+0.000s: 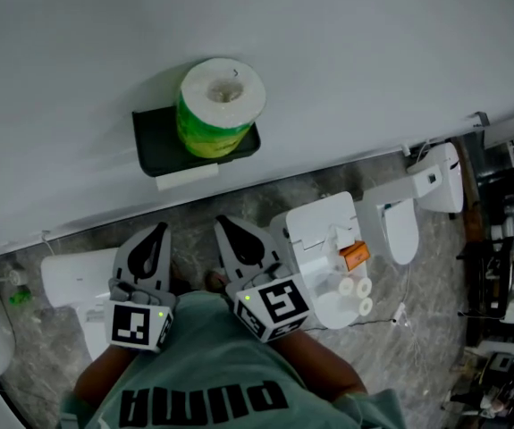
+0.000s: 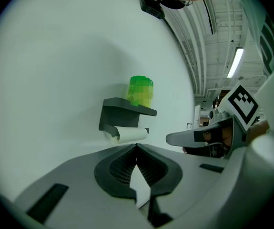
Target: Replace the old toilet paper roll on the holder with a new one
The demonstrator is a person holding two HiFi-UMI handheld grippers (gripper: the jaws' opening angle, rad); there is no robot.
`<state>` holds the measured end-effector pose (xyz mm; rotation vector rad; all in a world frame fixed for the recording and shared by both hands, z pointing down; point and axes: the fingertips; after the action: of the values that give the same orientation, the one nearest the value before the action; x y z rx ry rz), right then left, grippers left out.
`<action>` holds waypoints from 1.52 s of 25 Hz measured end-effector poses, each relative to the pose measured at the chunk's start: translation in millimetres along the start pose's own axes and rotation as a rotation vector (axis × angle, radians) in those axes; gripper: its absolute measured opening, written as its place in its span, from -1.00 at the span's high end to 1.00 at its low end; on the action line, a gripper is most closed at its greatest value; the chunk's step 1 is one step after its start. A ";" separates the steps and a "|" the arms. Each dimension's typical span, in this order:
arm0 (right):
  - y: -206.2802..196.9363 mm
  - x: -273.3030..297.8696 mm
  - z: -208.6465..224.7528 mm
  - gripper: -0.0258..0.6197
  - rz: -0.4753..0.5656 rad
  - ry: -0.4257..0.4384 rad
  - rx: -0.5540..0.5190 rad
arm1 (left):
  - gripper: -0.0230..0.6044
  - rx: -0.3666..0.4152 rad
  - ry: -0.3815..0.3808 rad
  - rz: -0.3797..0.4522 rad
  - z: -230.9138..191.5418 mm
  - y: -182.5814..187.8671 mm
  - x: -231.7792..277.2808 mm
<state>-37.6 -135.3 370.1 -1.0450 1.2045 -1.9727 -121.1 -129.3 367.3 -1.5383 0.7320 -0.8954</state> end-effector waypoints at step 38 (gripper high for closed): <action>1.2 73.4 -1.6 0.31 -0.040 0.507 0.757 | 0.91 0.088 0.186 -0.147 -34.7 -5.3 21.3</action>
<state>-76.6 -193.7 391.6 -0.1898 0.5370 -2.4979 -140.1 -164.2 377.5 -1.4577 0.7077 -1.1770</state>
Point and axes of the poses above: the fingertips, and each gripper's own axes: x forward along the fingers, z to its right, y out of its top, and after that the axes turned 8 degrees about x, right-handed
